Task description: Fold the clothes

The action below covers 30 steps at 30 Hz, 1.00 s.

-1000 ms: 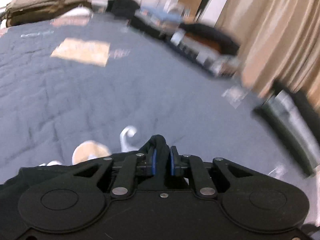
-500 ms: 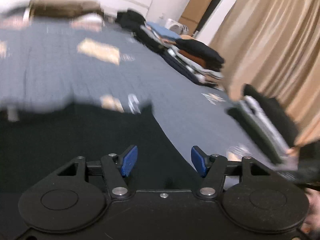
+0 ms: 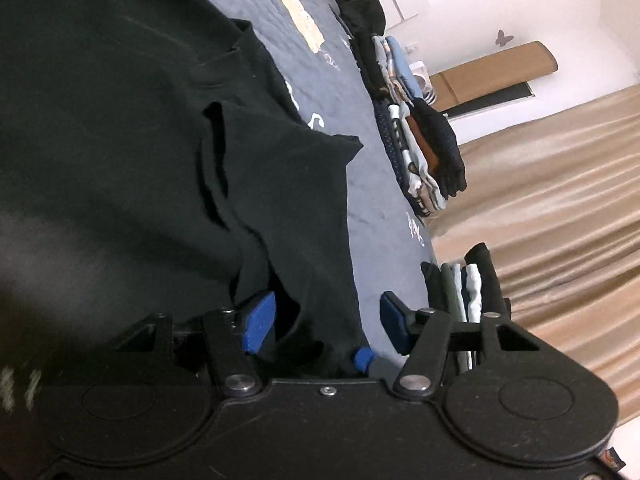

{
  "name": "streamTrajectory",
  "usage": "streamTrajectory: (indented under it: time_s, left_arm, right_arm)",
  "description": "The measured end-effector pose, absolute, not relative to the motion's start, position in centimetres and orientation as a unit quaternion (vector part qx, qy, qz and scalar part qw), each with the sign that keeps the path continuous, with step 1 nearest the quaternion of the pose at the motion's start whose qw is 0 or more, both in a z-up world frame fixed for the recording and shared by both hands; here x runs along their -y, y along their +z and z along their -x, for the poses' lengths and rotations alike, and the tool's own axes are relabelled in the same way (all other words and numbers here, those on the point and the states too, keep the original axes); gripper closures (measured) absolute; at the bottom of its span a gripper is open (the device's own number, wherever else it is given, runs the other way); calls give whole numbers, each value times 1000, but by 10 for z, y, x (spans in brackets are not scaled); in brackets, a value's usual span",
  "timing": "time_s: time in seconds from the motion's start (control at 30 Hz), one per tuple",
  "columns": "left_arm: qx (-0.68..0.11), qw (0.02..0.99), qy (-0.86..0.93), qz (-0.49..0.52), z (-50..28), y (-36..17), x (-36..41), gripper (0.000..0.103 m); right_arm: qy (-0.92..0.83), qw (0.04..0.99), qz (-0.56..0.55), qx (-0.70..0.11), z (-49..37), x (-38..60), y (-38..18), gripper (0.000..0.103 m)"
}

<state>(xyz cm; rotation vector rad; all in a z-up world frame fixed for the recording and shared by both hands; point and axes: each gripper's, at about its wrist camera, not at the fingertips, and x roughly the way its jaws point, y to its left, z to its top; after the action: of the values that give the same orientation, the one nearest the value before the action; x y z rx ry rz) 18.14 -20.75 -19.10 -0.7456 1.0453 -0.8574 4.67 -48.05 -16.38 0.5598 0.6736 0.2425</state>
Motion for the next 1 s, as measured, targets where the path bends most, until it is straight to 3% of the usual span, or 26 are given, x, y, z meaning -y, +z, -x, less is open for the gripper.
streamTrajectory:
  time_s: [0.03,0.07,0.1,0.27,0.53,0.87,0.93,1.0]
  left_arm:
    - [-471,717,-391,334,-182,-191,210,67]
    - [-470,717,-396,328,-181,-189,212,86]
    - [-467,719,-402,321,-180,-188,214,92]
    - [-458,710,-423,327,-170,-184,209,92]
    - [-423,700,-453,356,-165,-160,207,92]
    - [-421,704,-453,348,-163,-154,215,92]
    - [-422,709,-449,344,-163,-154,213,92]
    - [-431,712,-438,338,-165,-158,208,92]
  right_arm:
    - [130,899,-267,-323,-46,478,-162,66]
    - [143,898,-263,-322,-46,475,-161,65]
    - [155,895,-257,-329,-46,472,-159,65]
    - [201,869,-231,-388,-43,459,-158,65]
    - [152,906,-257,-299,-35,474,-131,61]
    - [56,940,-119,-316,-63,407,-139,56]
    - [38,942,-106,-316,-61,403,-143,65]
    - [57,930,-117,-345,-64,405,-149,100]
